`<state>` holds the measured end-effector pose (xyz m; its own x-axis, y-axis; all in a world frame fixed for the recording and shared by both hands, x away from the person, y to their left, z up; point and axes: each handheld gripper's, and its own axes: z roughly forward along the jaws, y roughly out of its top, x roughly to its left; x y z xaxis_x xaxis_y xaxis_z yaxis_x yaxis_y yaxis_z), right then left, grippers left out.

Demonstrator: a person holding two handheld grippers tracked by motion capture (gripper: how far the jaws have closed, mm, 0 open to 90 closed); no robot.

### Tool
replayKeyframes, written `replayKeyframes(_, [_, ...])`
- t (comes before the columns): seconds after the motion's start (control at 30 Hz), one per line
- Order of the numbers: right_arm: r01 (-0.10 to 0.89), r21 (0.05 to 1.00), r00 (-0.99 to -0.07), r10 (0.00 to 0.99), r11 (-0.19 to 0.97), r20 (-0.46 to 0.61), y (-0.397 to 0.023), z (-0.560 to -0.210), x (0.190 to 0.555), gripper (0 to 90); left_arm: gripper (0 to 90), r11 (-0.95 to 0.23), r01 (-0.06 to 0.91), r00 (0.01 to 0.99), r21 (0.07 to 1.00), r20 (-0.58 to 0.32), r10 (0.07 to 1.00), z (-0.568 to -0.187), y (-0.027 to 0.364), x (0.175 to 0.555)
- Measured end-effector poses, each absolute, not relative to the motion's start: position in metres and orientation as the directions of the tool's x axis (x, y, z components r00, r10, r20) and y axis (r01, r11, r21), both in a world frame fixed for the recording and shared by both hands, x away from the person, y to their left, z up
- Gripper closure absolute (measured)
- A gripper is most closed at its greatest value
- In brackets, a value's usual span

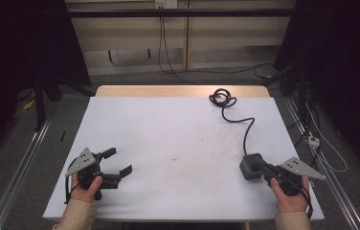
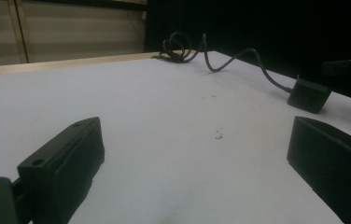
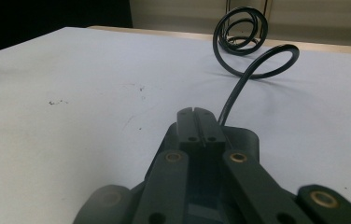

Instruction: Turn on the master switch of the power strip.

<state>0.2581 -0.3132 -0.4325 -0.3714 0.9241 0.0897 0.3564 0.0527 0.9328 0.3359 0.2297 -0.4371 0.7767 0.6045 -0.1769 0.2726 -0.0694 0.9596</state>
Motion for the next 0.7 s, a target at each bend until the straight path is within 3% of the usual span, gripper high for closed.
replayKeyframes(0.7, [0.367,0.928,-0.368,0.926,0.060,0.086,-0.3194,-0.4344,0.2560,90.0,3.7,-0.066,0.277,0.776,0.959,-0.182,0.604,-0.4378,0.2288,0.3359])
